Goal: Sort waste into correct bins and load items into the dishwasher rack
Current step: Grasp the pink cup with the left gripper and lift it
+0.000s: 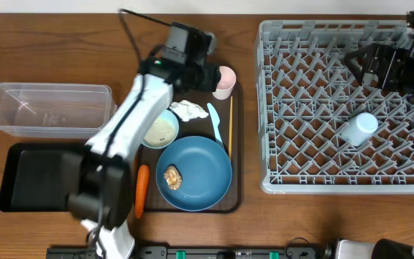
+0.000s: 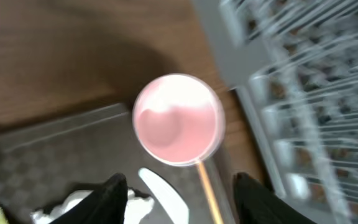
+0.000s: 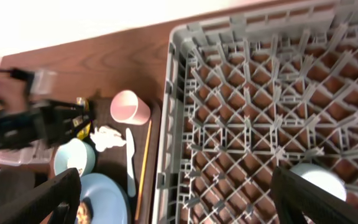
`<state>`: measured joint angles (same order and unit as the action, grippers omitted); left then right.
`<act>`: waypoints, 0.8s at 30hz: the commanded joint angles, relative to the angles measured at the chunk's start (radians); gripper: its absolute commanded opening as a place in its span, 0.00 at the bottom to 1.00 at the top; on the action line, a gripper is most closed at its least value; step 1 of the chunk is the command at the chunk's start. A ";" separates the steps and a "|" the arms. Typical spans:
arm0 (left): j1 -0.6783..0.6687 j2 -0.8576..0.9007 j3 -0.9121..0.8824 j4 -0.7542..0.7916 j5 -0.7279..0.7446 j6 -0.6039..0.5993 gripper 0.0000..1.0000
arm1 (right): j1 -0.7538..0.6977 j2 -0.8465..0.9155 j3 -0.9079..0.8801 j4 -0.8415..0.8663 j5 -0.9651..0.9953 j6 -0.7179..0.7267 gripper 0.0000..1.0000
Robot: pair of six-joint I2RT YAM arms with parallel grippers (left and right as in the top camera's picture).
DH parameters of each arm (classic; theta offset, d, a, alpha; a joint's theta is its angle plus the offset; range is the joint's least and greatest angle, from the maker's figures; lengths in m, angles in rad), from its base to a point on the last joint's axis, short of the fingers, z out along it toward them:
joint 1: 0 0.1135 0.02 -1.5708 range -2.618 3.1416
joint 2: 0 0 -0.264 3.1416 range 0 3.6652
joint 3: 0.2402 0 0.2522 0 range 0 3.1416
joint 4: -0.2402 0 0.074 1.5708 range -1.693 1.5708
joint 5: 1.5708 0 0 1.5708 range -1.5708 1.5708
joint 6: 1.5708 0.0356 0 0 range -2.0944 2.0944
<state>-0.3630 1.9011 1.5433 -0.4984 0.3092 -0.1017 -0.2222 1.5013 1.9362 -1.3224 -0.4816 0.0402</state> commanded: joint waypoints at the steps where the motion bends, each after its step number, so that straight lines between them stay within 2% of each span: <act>1: 0.002 0.058 -0.010 0.048 -0.042 -0.008 0.53 | 0.007 0.017 -0.005 -0.018 -0.004 -0.008 0.90; 9: 0.002 0.161 -0.010 0.101 -0.042 -0.008 0.52 | 0.007 0.018 -0.008 -0.032 -0.004 -0.008 0.89; 15: 0.002 0.190 -0.010 0.076 -0.042 -0.008 0.28 | 0.007 0.018 -0.008 -0.040 0.000 -0.012 0.89; 21: 0.005 0.190 -0.010 0.051 -0.122 -0.007 0.20 | 0.007 0.018 -0.008 -0.046 0.000 -0.012 0.89; 23: 0.006 0.190 -0.010 0.050 -0.121 -0.008 0.06 | 0.007 0.018 -0.008 -0.049 0.000 -0.012 0.89; 24: 0.006 0.187 -0.010 0.051 -0.112 -0.008 0.06 | 0.007 0.018 -0.008 -0.051 0.003 -0.011 0.89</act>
<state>-0.3618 2.0872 1.5318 -0.4454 0.2283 -0.1101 -0.2222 1.5173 1.9343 -1.3693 -0.4786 0.0399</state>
